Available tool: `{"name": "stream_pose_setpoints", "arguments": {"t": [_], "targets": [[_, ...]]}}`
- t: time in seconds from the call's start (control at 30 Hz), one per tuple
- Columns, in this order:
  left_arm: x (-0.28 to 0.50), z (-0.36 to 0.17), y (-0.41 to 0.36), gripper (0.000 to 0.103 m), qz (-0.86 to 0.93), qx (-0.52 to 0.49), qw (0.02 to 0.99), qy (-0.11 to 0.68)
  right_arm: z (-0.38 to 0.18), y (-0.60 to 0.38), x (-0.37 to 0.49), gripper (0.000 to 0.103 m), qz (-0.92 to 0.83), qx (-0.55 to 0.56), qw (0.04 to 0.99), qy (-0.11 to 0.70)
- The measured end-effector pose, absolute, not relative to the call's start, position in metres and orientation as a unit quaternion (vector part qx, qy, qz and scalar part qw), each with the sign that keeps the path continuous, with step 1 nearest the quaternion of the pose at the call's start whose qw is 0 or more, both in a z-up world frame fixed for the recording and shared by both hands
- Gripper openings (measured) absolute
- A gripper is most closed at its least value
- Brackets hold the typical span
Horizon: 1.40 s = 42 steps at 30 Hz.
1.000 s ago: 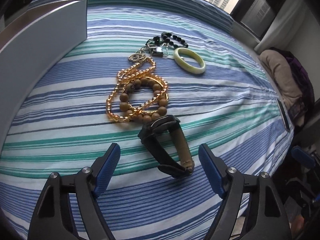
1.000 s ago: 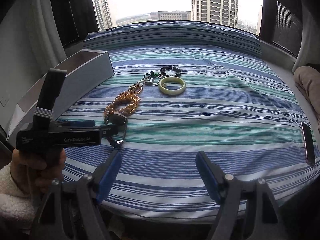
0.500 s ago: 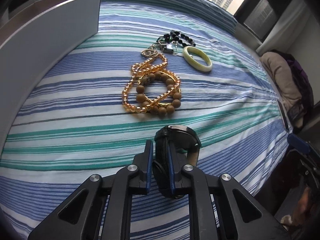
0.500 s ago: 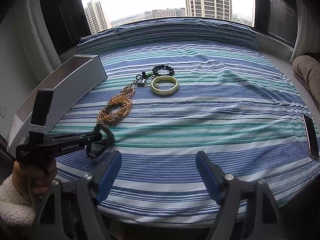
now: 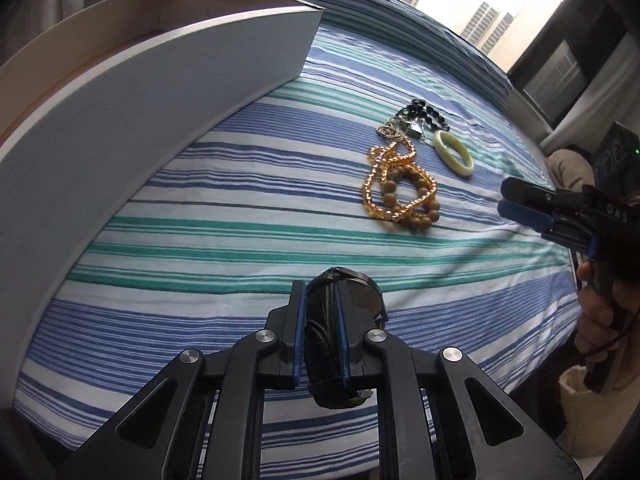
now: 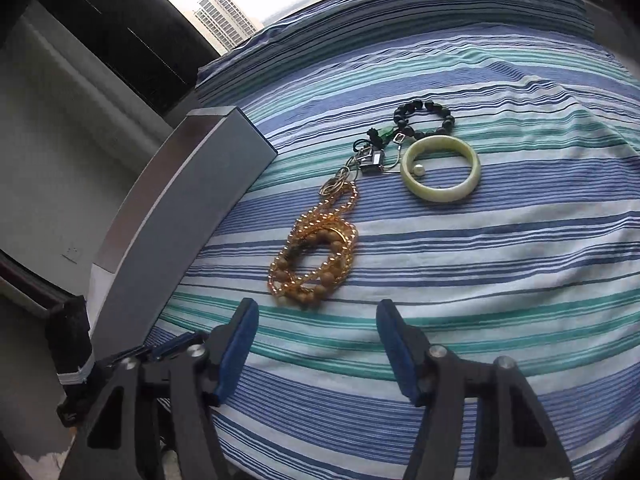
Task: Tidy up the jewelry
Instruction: 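Grasp the black folded item with the left tool, then grasp the amber bead necklace with the right tool while the left tool holds the black item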
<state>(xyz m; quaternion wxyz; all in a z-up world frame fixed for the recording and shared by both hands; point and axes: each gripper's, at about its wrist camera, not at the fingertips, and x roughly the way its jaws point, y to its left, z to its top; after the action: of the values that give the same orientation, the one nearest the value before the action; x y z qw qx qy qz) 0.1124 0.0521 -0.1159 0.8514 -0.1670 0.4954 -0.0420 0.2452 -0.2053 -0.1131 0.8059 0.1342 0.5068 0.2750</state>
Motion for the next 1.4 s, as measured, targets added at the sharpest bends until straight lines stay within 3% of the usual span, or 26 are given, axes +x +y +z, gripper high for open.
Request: {"name": "stream_pose_setpoints", "arguments": {"t": [0.33, 0.63, 0.67, 0.7, 0.73, 0.83, 1.03, 1.4], "targets": [[0.104, -0.112, 0.066, 0.012, -0.035, -0.184, 0.855, 0.483, -0.158, -0.134, 0.335, 0.05, 0.235, 0.16, 0.743, 0.606], [0.104, -0.117, 0.072, 0.012, -0.037, -0.196, 0.85, 0.487, -0.164, -0.083, 0.35, 0.049, 0.177, 0.055, 0.785, 0.591], [0.104, -0.117, 0.072, 0.012, -0.037, -0.196, 0.85, 0.487, -0.164, -0.077, 0.347, 0.045, 0.171, 0.032, 0.793, 0.584], [0.104, -0.117, 0.072, 0.012, -0.037, -0.196, 0.85, 0.487, -0.164, -0.072, 0.344, 0.023, 0.163, 0.01, 0.802, 0.575], [0.104, -0.117, 0.073, 0.012, -0.037, -0.196, 0.85, 0.487, -0.166, -0.071, 0.342, 0.013, 0.169, 0.009, 0.803, 0.571], [0.104, -0.116, 0.074, 0.012, -0.035, -0.195, 0.851, 0.486, -0.166, -0.083, 0.335, 0.008, 0.178, 0.044, 0.81, 0.557], [0.102, -0.11, 0.074, 0.012, -0.038, -0.196, 0.852, 0.484, -0.12, -0.121, 0.302, 0.008, 0.249, 0.124, 0.818, 0.503], [0.098, -0.068, 0.079, 0.012, -0.045, -0.212, 0.852, 0.477, -0.006, -0.158, 0.252, 0.008, 0.324, 0.096, 0.847, 0.411]]}}
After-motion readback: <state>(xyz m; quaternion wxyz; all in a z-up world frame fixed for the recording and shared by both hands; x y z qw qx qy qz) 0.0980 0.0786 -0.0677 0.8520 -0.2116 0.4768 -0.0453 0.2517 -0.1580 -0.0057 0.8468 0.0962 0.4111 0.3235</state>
